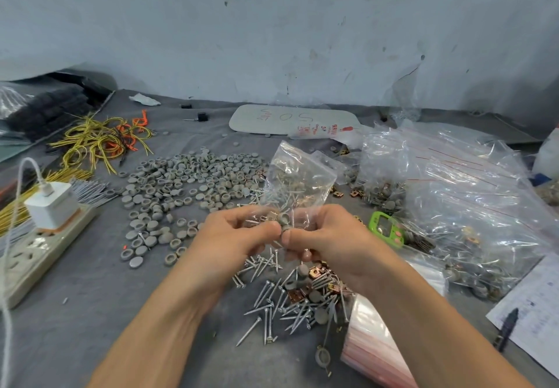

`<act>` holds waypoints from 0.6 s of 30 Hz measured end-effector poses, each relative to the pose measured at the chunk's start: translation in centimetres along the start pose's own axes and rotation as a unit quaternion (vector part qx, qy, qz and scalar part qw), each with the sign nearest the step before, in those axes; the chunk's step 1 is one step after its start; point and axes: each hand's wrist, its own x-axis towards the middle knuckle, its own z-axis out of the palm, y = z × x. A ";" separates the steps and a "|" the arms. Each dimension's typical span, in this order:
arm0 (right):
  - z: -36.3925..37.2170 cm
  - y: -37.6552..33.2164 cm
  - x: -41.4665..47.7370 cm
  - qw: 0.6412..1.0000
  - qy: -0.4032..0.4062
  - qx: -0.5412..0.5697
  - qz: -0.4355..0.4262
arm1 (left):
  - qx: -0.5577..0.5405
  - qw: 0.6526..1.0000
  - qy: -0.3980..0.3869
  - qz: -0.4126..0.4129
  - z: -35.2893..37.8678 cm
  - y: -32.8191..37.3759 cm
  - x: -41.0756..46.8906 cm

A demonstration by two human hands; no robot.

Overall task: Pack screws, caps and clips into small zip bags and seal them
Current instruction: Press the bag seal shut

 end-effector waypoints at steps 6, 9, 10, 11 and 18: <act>0.4 -0.1 -0.1 0.994 0.098 -0.054 0.011 | -0.047 0.996 0.077 -0.015 0.1 0.1 0.1; 0.4 -0.3 0.0 0.995 0.074 0.057 0.019 | -0.080 0.991 0.107 -0.030 0.6 0.2 0.3; 0.3 -0.4 0.0 0.993 0.061 0.098 0.017 | -0.095 0.990 0.098 -0.038 0.7 0.2 0.3; 0.3 -0.5 0.0 0.990 0.058 0.126 0.018 | -0.107 0.990 0.082 -0.046 0.8 0.2 0.3; -0.2 -0.7 0.2 0.963 0.103 0.245 0.036 | -0.148 0.987 -0.020 -0.057 0.6 0.1 0.3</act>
